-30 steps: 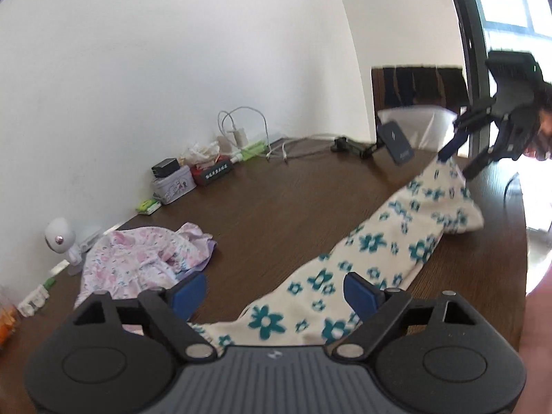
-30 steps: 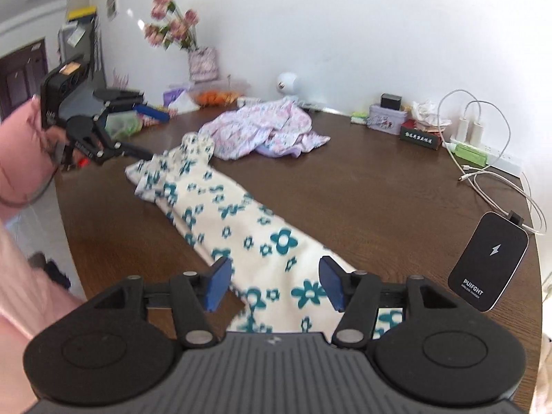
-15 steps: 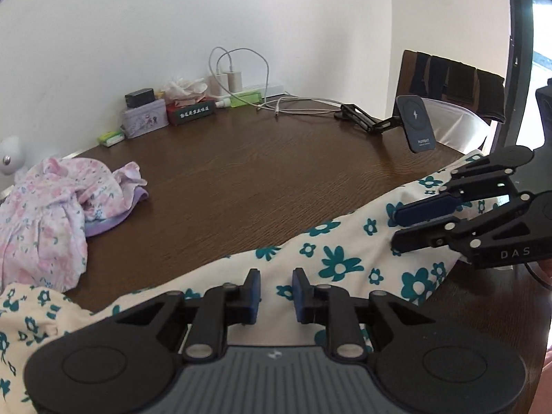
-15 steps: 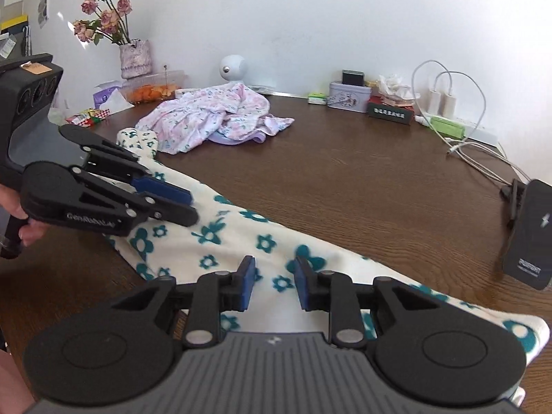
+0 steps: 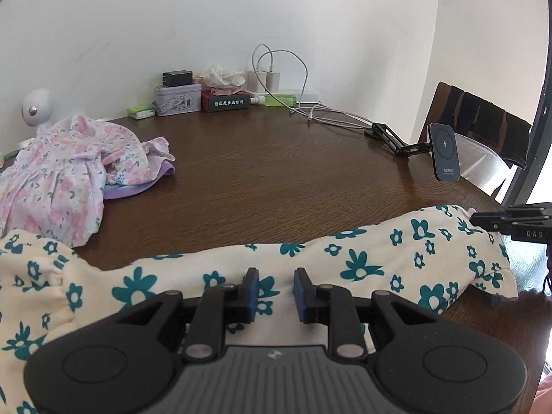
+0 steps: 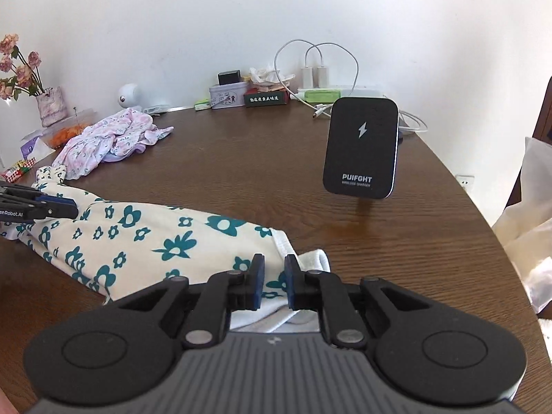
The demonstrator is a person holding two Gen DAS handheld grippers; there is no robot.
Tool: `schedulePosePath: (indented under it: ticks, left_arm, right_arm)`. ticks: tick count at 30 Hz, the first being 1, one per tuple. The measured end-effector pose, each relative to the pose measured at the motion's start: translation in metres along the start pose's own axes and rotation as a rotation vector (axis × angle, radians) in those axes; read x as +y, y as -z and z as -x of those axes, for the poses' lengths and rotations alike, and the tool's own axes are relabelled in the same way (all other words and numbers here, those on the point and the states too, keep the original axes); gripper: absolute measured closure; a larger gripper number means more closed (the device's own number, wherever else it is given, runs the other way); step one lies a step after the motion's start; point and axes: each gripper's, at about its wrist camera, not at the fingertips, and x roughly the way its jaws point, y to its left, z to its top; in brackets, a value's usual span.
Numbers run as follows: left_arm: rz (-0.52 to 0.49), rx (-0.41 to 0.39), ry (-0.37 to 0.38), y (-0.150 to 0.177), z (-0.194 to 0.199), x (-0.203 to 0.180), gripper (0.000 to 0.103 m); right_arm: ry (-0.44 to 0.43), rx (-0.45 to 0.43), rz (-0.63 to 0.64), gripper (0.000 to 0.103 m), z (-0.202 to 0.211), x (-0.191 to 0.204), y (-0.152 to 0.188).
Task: Fold clothes
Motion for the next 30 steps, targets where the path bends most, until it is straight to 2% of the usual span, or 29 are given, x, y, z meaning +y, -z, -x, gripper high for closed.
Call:
schedulePosePath:
  ticks: [7, 9, 11, 12, 15, 16, 18, 20, 21, 22, 23, 27, 30]
  left_arm:
    - [0.039, -0.011, 0.000, 0.001, 0.001, 0.001, 0.082]
    - [0.047, -0.029, 0.005, -0.002, 0.008, 0.002, 0.073]
    - [0.049, -0.077, -0.008, -0.007, 0.022, 0.005, 0.045]
    - [0.051, -0.112, -0.028, -0.009, 0.032, 0.008, 0.035]
    - [0.064, -0.170, -0.083, -0.017, 0.053, 0.024, 0.033]
    - [0.066, -0.169, -0.097, -0.019, 0.055, 0.030, 0.034]
    - [0.067, -0.148, -0.121, -0.023, 0.054, 0.043, 0.040]
    - [0.063, -0.113, -0.120, -0.023, 0.047, 0.053, 0.058]
    - [0.059, -0.093, -0.114, -0.021, 0.043, 0.056, 0.063]
    - [0.053, -0.073, -0.107, -0.017, 0.039, 0.059, 0.076]
    - [0.048, -0.053, -0.100, -0.014, 0.035, 0.061, 0.085]
    - [0.053, -0.020, -0.095, 0.000, 0.026, 0.072, 0.085]
    - [0.090, -0.018, -0.091, 0.009, 0.025, 0.086, 0.085]
  right_arm:
    - [-0.024, -0.014, -0.086, 0.091, 0.003, -0.018, 0.006]
    - [-0.040, -0.020, -0.109, 0.088, 0.005, -0.021, 0.004]
    - [-0.058, -0.029, -0.126, 0.072, 0.008, -0.022, 0.001]
    - [-0.068, -0.045, -0.116, 0.060, 0.012, -0.017, -0.003]
    - [-0.100, -0.084, -0.084, 0.054, 0.021, -0.002, -0.016]
    - [-0.108, -0.071, -0.064, 0.048, 0.016, 0.008, -0.018]
    - [-0.123, -0.047, -0.023, 0.046, 0.004, 0.026, -0.023]
    - [-0.139, -0.023, 0.019, 0.046, -0.008, 0.045, -0.028]
    - [-0.146, -0.011, 0.039, 0.046, -0.013, 0.054, -0.030]
    - [-0.154, 0.001, 0.060, 0.046, -0.019, 0.064, -0.033]
    - [-0.162, 0.014, 0.080, 0.046, -0.025, 0.073, -0.035]
    - [-0.187, 0.063, 0.158, 0.046, -0.047, 0.108, -0.044]
    - [-0.164, 0.101, 0.164, 0.046, -0.053, 0.109, -0.038]
